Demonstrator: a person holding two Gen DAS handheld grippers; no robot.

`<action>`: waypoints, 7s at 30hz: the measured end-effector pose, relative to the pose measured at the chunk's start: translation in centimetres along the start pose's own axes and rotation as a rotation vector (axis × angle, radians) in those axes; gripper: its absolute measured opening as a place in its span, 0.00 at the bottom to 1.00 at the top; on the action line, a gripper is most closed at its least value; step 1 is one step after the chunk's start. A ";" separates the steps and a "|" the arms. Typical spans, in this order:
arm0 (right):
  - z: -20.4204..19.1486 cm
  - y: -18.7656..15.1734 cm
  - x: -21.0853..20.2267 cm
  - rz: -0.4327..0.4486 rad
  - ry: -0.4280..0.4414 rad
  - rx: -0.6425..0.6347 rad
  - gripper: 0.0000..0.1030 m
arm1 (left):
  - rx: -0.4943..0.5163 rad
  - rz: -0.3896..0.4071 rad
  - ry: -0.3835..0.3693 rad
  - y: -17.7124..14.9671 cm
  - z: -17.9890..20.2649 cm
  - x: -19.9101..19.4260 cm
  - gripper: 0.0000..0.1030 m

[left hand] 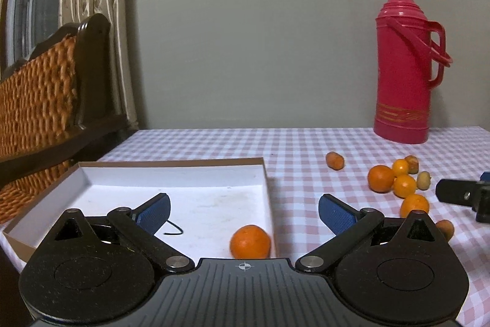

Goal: Organize fruits
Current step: 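Move both open tools back from the box to the fruit pile, then grasp a brown round fruit with the right tool while the left tool grasps a mandarin orange, then carry both fruits over the white box and open both tools to drop them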

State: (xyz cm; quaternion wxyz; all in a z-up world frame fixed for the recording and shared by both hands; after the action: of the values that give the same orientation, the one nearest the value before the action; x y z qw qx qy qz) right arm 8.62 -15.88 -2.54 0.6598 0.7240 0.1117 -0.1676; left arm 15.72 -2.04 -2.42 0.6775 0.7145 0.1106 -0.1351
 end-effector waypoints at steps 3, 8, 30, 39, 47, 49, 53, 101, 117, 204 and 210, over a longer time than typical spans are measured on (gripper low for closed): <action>0.6 -0.4 0.1 -0.017 -0.003 0.008 0.77 | 0.000 -0.003 -0.015 0.0 0.6 0.1 1.00; 1.3 -1.3 0.0 -0.044 -0.002 0.012 0.69 | 0.008 -0.002 -0.042 0.0 1.9 0.3 1.00; 1.0 -4.1 2.5 -0.155 0.030 0.006 0.28 | 0.043 -0.039 -0.106 -0.8 5.6 1.4 0.92; 2.7 -4.2 2.3 -0.155 -0.007 0.031 0.21 | 0.053 -0.066 -0.140 -1.5 8.0 2.4 0.92; 6.5 -4.0 1.5 -0.140 -0.101 0.079 0.21 | 0.072 -0.094 -0.178 -2.4 10.7 3.0 0.92; 7.4 -4.0 1.3 -0.140 -0.120 0.086 0.21 | 0.079 -0.097 -0.191 -2.5 11.6 3.2 0.92; 8.5 -4.2 1.0 -0.138 -0.125 0.111 0.20 | 0.085 -0.102 -0.218 -2.7 13.2 3.4 0.92; 4.6 -3.4 1.4 -0.145 0.034 0.113 0.22 | 0.084 -0.191 -0.303 -4.4 11.8 2.3 0.36; -2.3 -3.9 0.7 -0.163 0.124 0.032 0.22 | 0.066 -0.172 -0.268 -4.5 5.9 -0.4 0.36; -20.9 2.8 9.8 -0.011 0.370 -0.060 0.22 | -0.235 -0.045 0.244 -0.6 -20.9 5.4 0.36; -21.0 2.3 11.5 -0.050 0.343 -0.084 0.46 | -0.244 -0.095 0.267 -1.3 -20.9 6.9 0.37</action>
State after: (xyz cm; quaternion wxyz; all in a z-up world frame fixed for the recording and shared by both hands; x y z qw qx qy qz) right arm 22.01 4.04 -3.39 0.6562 0.7109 0.2475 -0.0530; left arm 22.67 18.74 -5.08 0.7313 0.6326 0.2487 -0.0567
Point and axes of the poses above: each gripper's, at about its wrist camera, not at the fingertips, and x roughly the way its jaws point, z to its right, y to its top, the point moved 10 cm from there along x, roughly the way its jaws point, and after that the axes turned 3 degrees about -x, right-handed, at the moved point
